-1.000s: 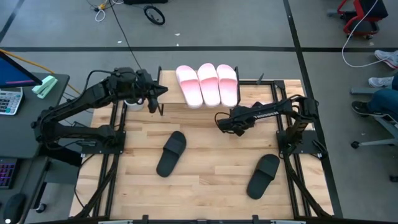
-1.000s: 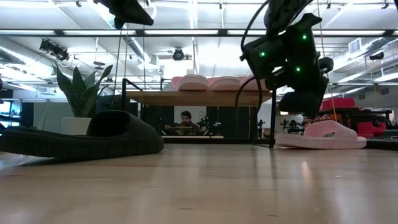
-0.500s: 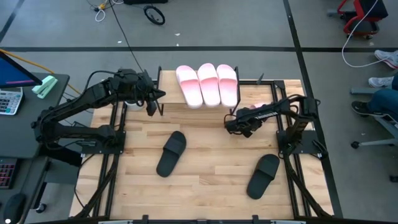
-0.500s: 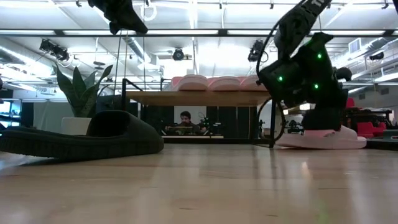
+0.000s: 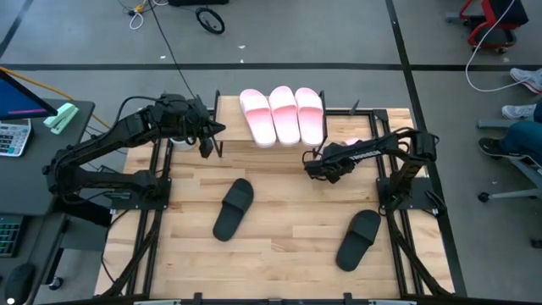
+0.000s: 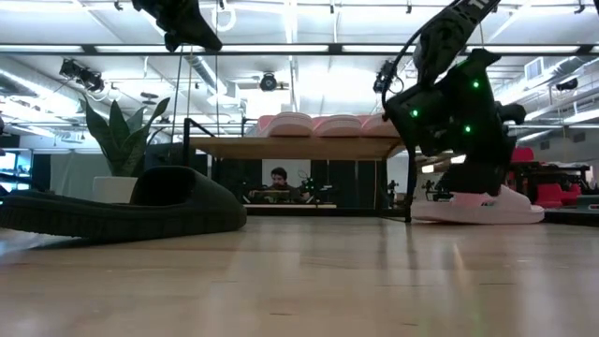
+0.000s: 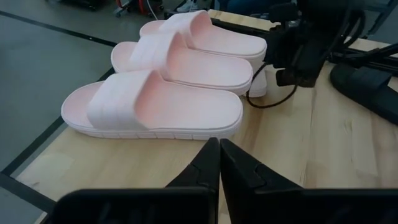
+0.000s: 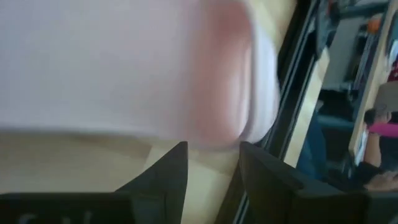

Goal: Pick and place slides into the shelf
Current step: Put the pink slides on the shelf

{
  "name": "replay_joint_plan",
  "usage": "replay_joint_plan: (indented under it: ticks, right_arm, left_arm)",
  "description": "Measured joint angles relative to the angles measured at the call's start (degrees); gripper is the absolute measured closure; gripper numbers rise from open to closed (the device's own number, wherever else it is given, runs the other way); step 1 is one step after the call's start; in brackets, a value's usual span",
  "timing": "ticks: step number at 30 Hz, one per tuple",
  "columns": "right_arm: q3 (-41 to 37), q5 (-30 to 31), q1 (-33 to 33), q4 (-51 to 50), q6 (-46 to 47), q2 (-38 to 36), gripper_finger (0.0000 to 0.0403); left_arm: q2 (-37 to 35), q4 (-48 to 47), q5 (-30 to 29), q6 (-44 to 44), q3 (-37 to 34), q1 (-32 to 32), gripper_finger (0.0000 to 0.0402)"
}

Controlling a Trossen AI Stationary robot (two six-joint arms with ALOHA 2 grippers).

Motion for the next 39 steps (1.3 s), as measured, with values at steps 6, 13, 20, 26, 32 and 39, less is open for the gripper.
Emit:
replay_joint_plan:
  ticks: [6,13,20,26,32,39]
  right_arm:
    - [0.01,3.25,-1.56,-0.01,1.06,-2.72,0.0252]
    - [-0.08,6.8,-4.85,0.49,0.03,-3.52,0.0252]
    - [-0.1,6.62,-6.0,2.87,-1.48,-3.52,0.0252]
    - [-1.75,6.64,-5.99,4.18,-1.91,-3.52,0.0252]
    - [-6.62,5.83,-6.0,6.47,-1.51,-3.52,0.0257]
    - [-9.54,6.28,-5.8,7.65,-1.94,-3.55,0.0304]
  left_arm:
    - [0.0,0.01,0.0,-0.07,-0.02,0.0,0.0383]
    - [0.0,-0.04,0.02,-0.1,-0.02,-0.05,0.0378]
    - [0.0,-0.7,0.02,-0.12,-0.02,-0.04,0.0387]
    - [0.0,-2.1,0.0,-0.13,-0.02,-0.04,0.0381]
    - [-0.01,-2.59,0.02,-0.13,-0.02,-0.04,0.0379]
    - [0.0,-2.57,0.02,-0.15,-0.02,-0.05,0.0388]
